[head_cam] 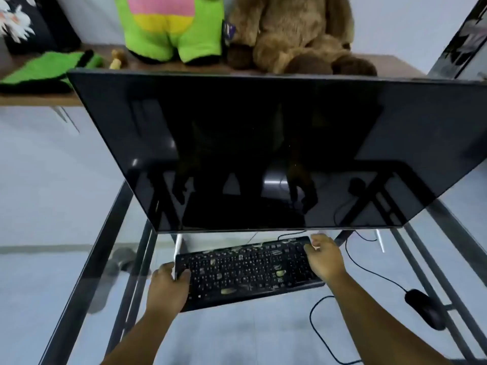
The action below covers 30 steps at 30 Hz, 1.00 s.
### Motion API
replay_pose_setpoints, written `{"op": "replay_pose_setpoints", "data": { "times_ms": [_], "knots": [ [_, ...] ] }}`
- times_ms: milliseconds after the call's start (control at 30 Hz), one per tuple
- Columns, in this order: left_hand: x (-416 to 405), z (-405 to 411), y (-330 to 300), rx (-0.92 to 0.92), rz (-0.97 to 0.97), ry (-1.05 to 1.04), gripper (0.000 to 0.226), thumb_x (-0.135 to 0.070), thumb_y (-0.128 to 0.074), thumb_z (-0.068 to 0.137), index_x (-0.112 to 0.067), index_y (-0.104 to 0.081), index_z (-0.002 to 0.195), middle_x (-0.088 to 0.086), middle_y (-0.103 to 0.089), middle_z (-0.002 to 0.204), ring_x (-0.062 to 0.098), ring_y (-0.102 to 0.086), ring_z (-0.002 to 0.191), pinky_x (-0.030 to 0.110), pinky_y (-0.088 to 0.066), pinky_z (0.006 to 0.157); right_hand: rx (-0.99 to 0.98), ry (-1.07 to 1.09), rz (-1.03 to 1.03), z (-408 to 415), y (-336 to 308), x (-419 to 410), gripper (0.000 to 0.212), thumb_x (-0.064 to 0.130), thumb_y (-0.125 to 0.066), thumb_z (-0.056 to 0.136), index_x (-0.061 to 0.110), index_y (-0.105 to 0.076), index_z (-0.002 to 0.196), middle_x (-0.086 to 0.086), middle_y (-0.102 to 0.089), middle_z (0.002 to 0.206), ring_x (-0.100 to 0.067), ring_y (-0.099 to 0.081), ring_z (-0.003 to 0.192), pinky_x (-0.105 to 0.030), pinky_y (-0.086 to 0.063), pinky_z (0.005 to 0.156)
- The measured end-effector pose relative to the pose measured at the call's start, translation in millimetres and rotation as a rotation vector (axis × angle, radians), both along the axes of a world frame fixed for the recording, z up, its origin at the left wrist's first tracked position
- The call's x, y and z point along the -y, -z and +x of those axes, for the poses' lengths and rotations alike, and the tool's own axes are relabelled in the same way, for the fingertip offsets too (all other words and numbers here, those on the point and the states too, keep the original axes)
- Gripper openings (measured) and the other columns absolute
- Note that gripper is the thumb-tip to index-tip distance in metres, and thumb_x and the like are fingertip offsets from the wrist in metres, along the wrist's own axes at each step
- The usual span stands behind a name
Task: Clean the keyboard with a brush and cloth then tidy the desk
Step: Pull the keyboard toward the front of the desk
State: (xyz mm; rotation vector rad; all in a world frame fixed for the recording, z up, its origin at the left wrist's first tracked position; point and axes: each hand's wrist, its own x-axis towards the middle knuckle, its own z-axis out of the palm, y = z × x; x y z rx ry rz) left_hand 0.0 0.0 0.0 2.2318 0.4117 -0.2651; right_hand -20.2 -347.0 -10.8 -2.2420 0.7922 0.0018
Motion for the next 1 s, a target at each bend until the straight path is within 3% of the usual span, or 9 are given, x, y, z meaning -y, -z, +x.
{"op": "replay_pose_setpoints", "data": {
  "times_ms": [67,133,200,333,467,533,667,833,1000],
  "knots": [
    [4,4,7,-0.131,-0.007,-0.05,0.053,-0.03,-0.057,0.093,-0.002,-0.045,0.136,0.012,-0.055,0.126,0.031,-0.055,0.109,0.031,-0.039,0.08,-0.129,-0.014,-0.011,2,10,3,0.046,0.024,-0.054,0.096,0.007,-0.047,0.138,-0.016,-0.043,0.143,-0.034,-0.05,0.122,-0.035,-0.04,0.099],
    [6,11,14,-0.222,-0.042,-0.07,0.043,-0.032,-0.055,0.095,0.001,-0.053,0.122,0.008,-0.06,0.111,0.029,-0.058,0.095,0.033,-0.043,0.078,-0.215,-0.012,0.028,3,21,8,0.052,0.027,-0.051,0.097,0.007,-0.039,0.144,-0.015,-0.034,0.148,-0.034,-0.046,0.126,-0.031,-0.039,0.093],
    [7,14,21,-0.237,-0.057,-0.066,0.034,-0.035,-0.052,0.095,-0.004,-0.061,0.105,0.008,-0.065,0.094,0.024,-0.059,0.081,0.036,-0.049,0.076,-0.267,-0.022,0.043,7,29,9,0.05,0.029,-0.048,0.098,0.005,-0.041,0.14,-0.015,-0.037,0.145,-0.032,-0.05,0.111,-0.029,-0.036,0.082],
    [9,16,22,-0.199,-0.052,-0.084,0.027,-0.036,-0.05,0.096,-0.01,-0.06,0.095,0.012,-0.065,0.095,0.018,-0.056,0.074,0.035,-0.047,0.071,-0.258,0.014,0.066,13,37,13,0.026,0.031,-0.047,0.097,0.013,-0.053,0.114,-0.017,-0.052,0.125,-0.025,-0.051,0.083,-0.03,-0.04,0.067],
    [10,20,21,-0.196,-0.082,-0.052,0.037,-0.041,-0.049,0.096,-0.014,-0.057,0.12,0.009,-0.058,0.117,0.022,-0.054,0.089,0.036,-0.042,0.078,-0.252,0.056,0.064,14,44,16,0.038,0.033,-0.045,0.096,0.001,-0.057,0.114,-0.02,-0.055,0.122,-0.028,-0.051,0.087,-0.03,-0.037,0.068],
    [8,25,21,-0.205,-0.098,-0.042,0.05,-0.042,-0.05,0.096,-0.013,-0.047,0.136,0.008,-0.05,0.132,0.026,-0.051,0.104,0.036,-0.04,0.085,-0.223,0.087,0.086,12,43,15,0.031,0.032,-0.046,0.096,0.004,-0.058,0.1,-0.021,-0.057,0.115,-0.028,-0.053,0.081,-0.031,-0.037,0.067],
    [3,32,26,-0.226,-0.116,0.0,0.055,-0.046,-0.052,0.093,-0.017,-0.048,0.139,0.005,-0.051,0.132,0.027,-0.053,0.112,0.042,-0.046,0.096,-0.19,0.131,0.086,7,46,15,0.029,0.033,-0.046,0.096,0.007,-0.058,0.091,-0.016,-0.056,0.107,-0.018,-0.052,0.07,-0.027,-0.033,0.053],
    [8,33,29,-0.2,-0.102,0.0,0.044,-0.04,-0.053,0.094,-0.015,-0.053,0.131,0.007,-0.051,0.127,0.023,-0.053,0.097,0.037,-0.044,0.084,-0.184,0.153,0.069,3,49,14,0.03,0.035,-0.048,0.095,0.007,-0.059,0.093,-0.015,-0.056,0.109,-0.026,-0.054,0.079,-0.032,-0.039,0.072],
    [13,32,20,-0.151,-0.028,0.035,0.047,-0.032,-0.051,0.096,-0.012,-0.046,0.138,0.008,-0.046,0.134,0.017,-0.05,0.089,0.032,-0.041,0.081,-0.116,0.227,0.001,-1,31,2,0.042,0.036,-0.049,0.095,0.012,-0.055,0.129,-0.011,-0.051,0.132,-0.032,-0.056,0.111,-0.046,-0.045,0.096]
  ]
}}
